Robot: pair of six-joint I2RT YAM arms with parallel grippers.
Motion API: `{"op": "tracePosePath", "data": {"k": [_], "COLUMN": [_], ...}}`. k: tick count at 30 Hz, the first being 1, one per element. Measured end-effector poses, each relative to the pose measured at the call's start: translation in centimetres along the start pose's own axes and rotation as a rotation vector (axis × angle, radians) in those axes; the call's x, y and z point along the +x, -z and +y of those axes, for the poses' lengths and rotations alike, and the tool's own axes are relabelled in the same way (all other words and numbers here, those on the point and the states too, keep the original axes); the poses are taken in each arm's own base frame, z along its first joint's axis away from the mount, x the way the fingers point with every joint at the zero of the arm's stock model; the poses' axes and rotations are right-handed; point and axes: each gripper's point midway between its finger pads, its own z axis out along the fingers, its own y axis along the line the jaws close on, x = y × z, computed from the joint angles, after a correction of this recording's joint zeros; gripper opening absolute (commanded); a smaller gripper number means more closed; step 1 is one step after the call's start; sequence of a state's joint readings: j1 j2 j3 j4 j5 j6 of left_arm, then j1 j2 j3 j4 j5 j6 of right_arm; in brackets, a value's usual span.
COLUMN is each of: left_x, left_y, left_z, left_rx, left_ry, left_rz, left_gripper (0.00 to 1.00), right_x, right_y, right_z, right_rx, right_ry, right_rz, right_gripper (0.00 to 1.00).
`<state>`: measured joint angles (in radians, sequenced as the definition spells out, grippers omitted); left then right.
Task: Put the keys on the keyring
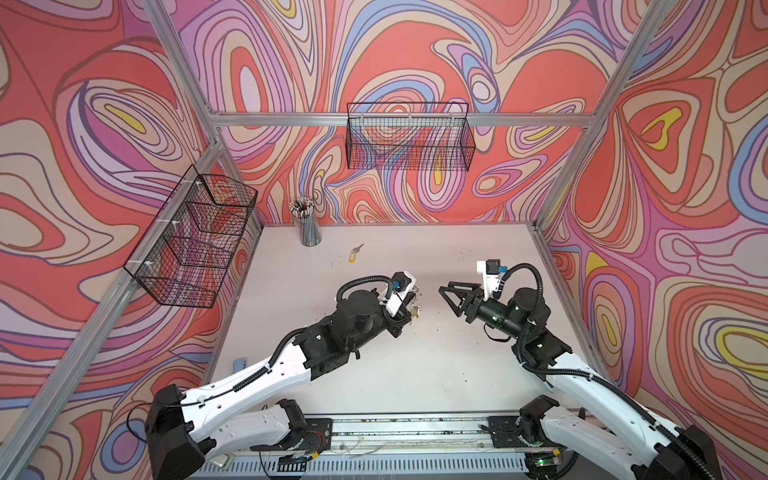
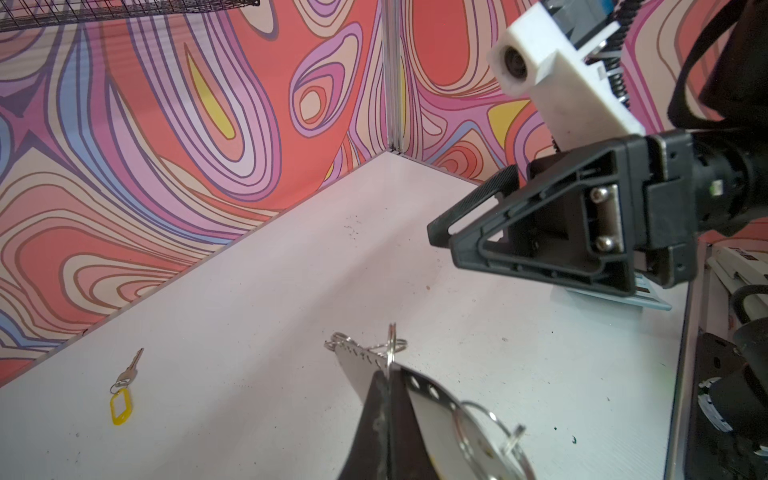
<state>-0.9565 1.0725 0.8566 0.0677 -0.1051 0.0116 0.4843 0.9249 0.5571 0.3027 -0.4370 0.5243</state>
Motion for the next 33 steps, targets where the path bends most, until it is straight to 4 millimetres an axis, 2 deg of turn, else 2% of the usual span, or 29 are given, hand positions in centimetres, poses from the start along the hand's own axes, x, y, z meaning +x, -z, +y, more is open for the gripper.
{"op": "tracePosePath", "data": {"k": [5, 9, 13, 16, 19, 24, 28, 33], "left_x": [-0.1, -0.2, 0.4, 1.8, 4.2, 8.3, 9.2, 9.4], "left_y": [0.1, 0.1, -0.4, -1.5, -2.8, -3.5, -3.8, -4.7], "left_z": [0.0, 0.2, 1.3, 2.3, 3.5, 5.0, 5.3, 5.7], "left_rx": [-0.001, -0.014, -0.08, -0.151, -0.245, -0.37, -0.401, -0.46], "left_ry": [-0.001, 0.006, 0.027, 0.045, 0.073, 0.116, 0.148, 0.195], "left_rz": [-0.014, -0.02, 0.001, 0.057, 0.149, 0.279, 0.303, 0.339], "left_gripper": [0.0, 0.0, 0.0, 0.0, 0.0, 0.0, 0.0, 0.0], "right_x": [1.2, 1.2, 1.0, 1.2, 1.4, 3.6, 5.2, 6.3], "right_y": [-1.3, -1.5, -1.5, -1.4, -1.3, -1.1, -1.4, -1.5], "right_z": [2.2, 1.6, 1.2, 0.8, 0.4, -0.6, -1.3, -2.9], "right_rx": [-0.046, -0.018, 0.006, 0.028, 0.047, 0.064, 0.082, 0.143], "right_ry": [0.045, 0.057, 0.066, 0.068, 0.068, 0.042, 0.025, 0.01], "right_rz": [0.041, 0.036, 0.026, 0.028, 0.03, 0.068, 0.103, 0.12], "right_gripper": [0.62, 0.63, 0.64, 0.65, 0.65, 0.65, 0.66, 0.67]}}
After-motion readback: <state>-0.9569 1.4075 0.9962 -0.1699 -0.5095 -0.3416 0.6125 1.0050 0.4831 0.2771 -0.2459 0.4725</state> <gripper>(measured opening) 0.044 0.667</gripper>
